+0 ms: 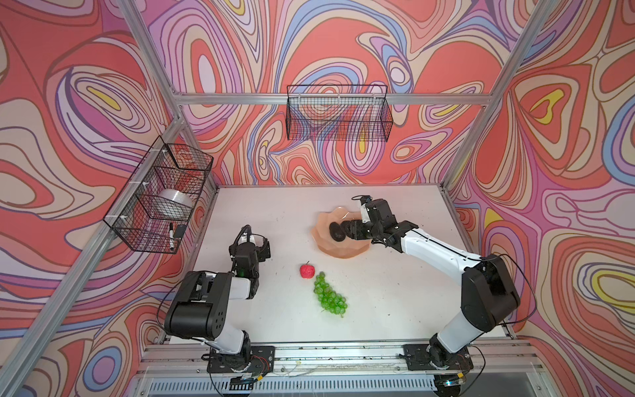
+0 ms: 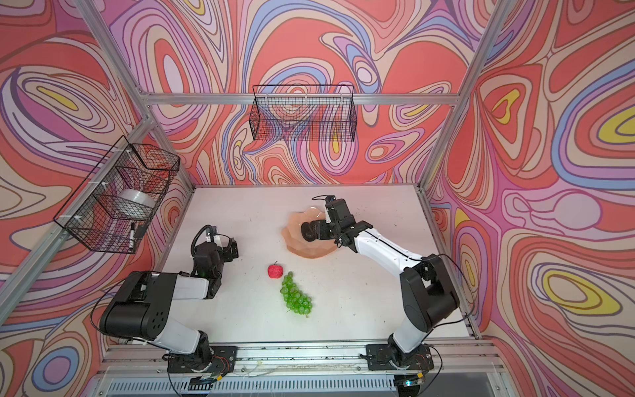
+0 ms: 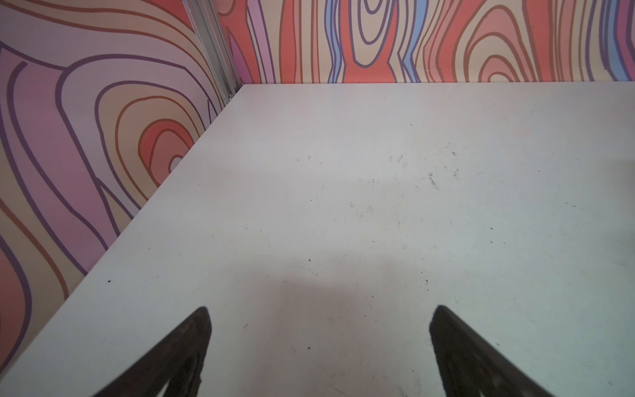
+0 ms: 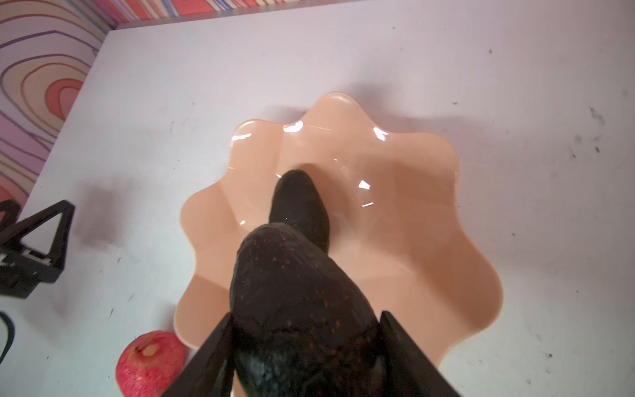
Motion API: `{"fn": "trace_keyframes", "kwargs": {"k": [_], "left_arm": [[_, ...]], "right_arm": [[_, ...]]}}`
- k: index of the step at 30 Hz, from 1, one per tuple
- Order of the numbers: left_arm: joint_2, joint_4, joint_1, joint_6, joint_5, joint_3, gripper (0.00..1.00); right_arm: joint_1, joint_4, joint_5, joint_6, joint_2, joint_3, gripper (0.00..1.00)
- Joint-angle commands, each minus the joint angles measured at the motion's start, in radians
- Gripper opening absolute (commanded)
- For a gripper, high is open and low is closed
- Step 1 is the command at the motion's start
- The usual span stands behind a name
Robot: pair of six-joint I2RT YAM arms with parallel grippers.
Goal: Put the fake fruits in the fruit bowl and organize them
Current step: 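Carry the second avocado into the bowl beside the first and release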
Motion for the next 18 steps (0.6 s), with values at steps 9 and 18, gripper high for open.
{"fn": "trace_keyframes", "kwargs": {"k": [9,18], "left_arm": [[-0.001,0.008,0.005,-0.003,-0.001,0.011,1.0],[-0.001,0.007,0.005,-0.004,-0.001,0.012,1.0]], "right_arm": [[0.01,0.167,0.12,0.227,0.16,0.016,0.32],[0.01,0.21,0.155,0.291,0.214,0.023,0.36]]}}
